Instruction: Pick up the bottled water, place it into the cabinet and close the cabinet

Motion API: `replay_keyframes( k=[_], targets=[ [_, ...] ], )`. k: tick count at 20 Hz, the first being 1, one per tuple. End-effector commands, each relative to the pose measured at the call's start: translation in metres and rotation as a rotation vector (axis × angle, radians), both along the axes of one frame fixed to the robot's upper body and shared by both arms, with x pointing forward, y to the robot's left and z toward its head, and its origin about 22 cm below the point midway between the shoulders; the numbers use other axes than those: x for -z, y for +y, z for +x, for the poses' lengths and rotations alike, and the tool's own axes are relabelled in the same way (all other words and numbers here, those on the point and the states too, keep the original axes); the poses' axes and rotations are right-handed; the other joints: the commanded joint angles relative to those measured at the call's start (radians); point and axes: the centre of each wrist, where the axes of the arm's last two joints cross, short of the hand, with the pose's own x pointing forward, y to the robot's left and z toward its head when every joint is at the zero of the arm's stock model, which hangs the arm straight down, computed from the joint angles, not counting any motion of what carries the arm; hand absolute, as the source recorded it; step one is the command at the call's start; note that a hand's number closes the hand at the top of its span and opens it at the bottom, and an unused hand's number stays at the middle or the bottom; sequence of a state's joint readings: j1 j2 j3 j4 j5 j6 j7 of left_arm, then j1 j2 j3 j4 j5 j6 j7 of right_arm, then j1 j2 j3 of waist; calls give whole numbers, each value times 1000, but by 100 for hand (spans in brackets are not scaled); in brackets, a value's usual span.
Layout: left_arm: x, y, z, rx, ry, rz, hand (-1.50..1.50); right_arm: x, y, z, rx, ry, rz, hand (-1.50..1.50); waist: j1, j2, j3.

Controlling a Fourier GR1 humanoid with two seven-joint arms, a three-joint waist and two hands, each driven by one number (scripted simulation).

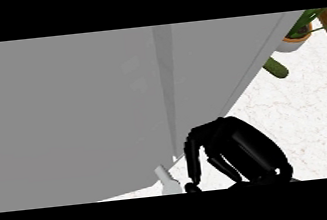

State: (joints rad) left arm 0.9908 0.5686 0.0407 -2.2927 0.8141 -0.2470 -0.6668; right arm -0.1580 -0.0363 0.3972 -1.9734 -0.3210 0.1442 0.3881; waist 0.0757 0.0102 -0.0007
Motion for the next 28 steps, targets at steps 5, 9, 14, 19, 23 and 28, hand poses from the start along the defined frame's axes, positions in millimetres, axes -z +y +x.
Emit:
replay_keyframes(
  k=[5, 9, 14, 19, 23, 28],
  targets=[
    [-10, 25, -8, -41, -16, -17, -150, -45, 18, 86, -26, 38, 66, 150, -40, -6, 1],
    [-15, 23, -35, -26, 4, -25, -150, -44, 12, 117, -50, 32, 23, 150, -31, -11, 1],
    [-22, 35, -34, -32, -6, -20, -150, -54, 19, 155, -70, 17, 17, 150, -24, -5, 1],
    [-32, 36, -45, 4, 4, -29, -150, -44, 35, 157, -59, 60, 1, 150, -4, -6, 1],
    [-23, 40, -31, 3, -9, -29, -150, -44, 51, 157, -154, 60, 24, 150, -10, 4, 0],
    [-29, 30, -28, -5, -10, -33, -150, -52, 52, 156, -163, 58, 37, 150, -24, 1, 1]
  ],
)
